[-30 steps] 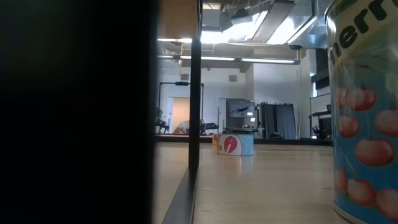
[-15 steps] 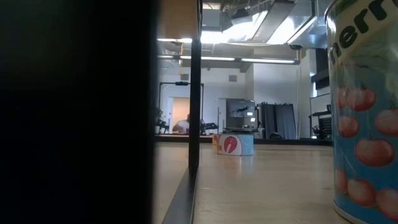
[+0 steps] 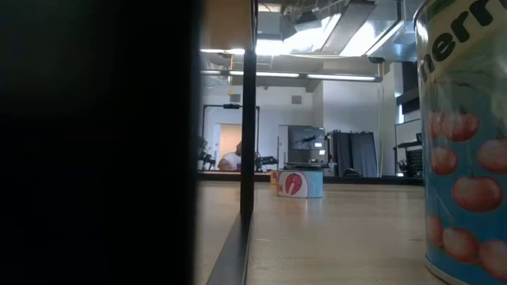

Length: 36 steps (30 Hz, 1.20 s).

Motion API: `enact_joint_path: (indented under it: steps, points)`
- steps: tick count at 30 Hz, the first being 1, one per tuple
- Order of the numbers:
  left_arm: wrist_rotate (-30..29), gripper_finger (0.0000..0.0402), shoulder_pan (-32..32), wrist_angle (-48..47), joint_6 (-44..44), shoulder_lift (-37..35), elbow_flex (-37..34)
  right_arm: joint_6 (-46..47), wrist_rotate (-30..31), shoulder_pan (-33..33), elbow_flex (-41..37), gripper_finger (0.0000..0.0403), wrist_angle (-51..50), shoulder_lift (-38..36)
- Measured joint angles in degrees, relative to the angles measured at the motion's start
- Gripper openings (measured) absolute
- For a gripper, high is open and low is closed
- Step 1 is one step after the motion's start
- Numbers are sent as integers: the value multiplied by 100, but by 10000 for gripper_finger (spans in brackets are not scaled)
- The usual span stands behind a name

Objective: Pick and place cans onto a shelf
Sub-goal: Put the canned saucy meatballs on the shelf

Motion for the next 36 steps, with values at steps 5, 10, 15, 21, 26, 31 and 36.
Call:
enact_joint_path:
  steps: [5, 10, 15, 21, 26, 31, 36]
  points:
    - [-2, 15, 0, 0, 47, 0, 0, 0, -1, 1, 0, 64, 14, 0]
    - [-44, 15, 0, 0, -46, 0, 0, 0, 0, 2, 0, 64, 18, 2]
    - [-48, 29, 0, 2, -55, 0, 0, 0, 0, 2, 0, 64, 18, 0]
    - [-48, 38, 0, 2, 5, 0, 0, 0, 0, 1, 0, 64, 26, 1]
    - [-313, 37, 7, -15, 139, 0, 0, 0, 0, 2, 0, 64, 142, 0]
    - [-327, 38, 7, -43, 141, -31, 0, 0, -1, 1, 0, 64, 175, 1]
    - [-65, 39, 7, -42, 138, -31, 0, 0, -11, 1, 0, 64, 173, 2]
